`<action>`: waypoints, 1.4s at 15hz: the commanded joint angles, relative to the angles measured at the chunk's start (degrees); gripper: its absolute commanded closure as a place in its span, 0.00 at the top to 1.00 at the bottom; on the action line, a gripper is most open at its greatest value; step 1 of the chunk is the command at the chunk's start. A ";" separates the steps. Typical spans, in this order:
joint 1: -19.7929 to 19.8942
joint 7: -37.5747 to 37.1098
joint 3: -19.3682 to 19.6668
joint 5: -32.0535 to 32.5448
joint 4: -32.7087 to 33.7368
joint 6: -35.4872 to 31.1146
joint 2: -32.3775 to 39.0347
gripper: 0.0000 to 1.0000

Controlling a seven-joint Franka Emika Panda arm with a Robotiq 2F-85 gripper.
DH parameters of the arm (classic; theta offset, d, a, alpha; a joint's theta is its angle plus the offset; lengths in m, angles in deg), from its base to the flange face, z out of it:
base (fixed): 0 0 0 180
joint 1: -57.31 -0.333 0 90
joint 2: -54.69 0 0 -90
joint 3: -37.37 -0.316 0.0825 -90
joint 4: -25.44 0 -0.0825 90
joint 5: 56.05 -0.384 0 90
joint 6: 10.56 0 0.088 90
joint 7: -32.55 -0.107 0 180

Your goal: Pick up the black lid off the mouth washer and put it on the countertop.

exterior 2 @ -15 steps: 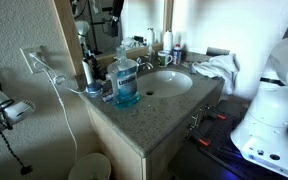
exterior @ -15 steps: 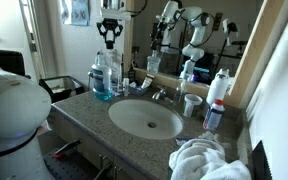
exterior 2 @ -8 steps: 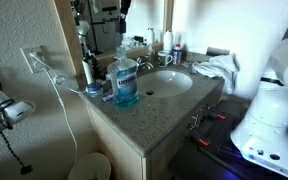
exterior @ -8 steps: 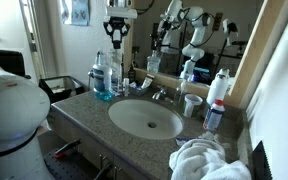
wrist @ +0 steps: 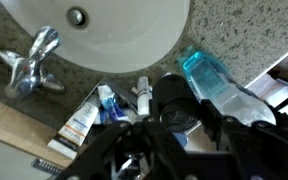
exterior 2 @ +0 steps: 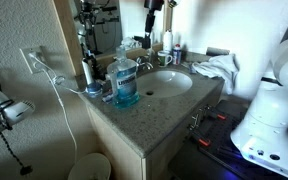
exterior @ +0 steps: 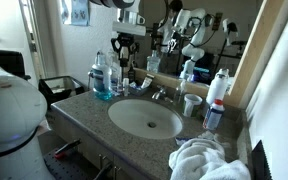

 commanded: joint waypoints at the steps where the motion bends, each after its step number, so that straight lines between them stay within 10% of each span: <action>1: -1.42 3.08 0.82 -4.43 -10.17 -5.13 -4.09 0.20; 13: -9.53 7.00 -0.62 -7.56 -25.99 -27.77 -1.62 0.20; 21: -14.35 7.29 -0.77 -11.22 -28.65 -31.43 0.51 0.20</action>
